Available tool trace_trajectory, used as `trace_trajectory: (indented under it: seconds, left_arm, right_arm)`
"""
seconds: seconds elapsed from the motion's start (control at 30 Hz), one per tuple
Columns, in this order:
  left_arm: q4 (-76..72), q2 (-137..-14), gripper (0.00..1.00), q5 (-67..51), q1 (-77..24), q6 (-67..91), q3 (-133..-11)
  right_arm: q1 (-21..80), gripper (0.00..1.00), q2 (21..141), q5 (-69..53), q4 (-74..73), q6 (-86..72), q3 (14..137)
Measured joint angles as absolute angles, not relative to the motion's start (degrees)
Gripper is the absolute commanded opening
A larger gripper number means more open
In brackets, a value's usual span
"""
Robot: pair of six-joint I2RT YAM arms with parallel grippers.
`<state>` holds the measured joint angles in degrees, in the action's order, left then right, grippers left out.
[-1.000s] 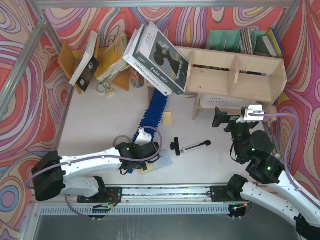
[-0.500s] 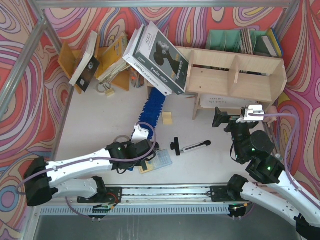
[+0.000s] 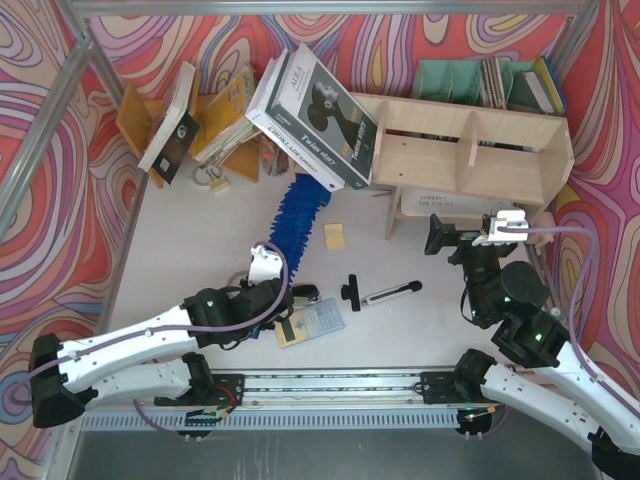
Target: Dust the bookshelf with a duster
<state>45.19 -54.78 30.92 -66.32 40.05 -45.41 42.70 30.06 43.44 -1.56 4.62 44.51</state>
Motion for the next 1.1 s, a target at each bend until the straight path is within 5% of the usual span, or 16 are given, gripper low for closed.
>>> trace_trajectory:
  seconds: [0.63, 1.1]
  left_arm:
    - [43.0, -70.8, 0.0, 26.0, -66.3, 43.4, -42.7]
    - [51.3, -51.1, 0.0, 32.2, -66.8, 39.9, -47.9]
  right_arm:
    - [42.7, 0.99, 30.1, 43.4, -1.6, 4.4, 44.5]
    - [42.7, 0.99, 29.8, 43.4, -1.6, 4.4, 44.5]
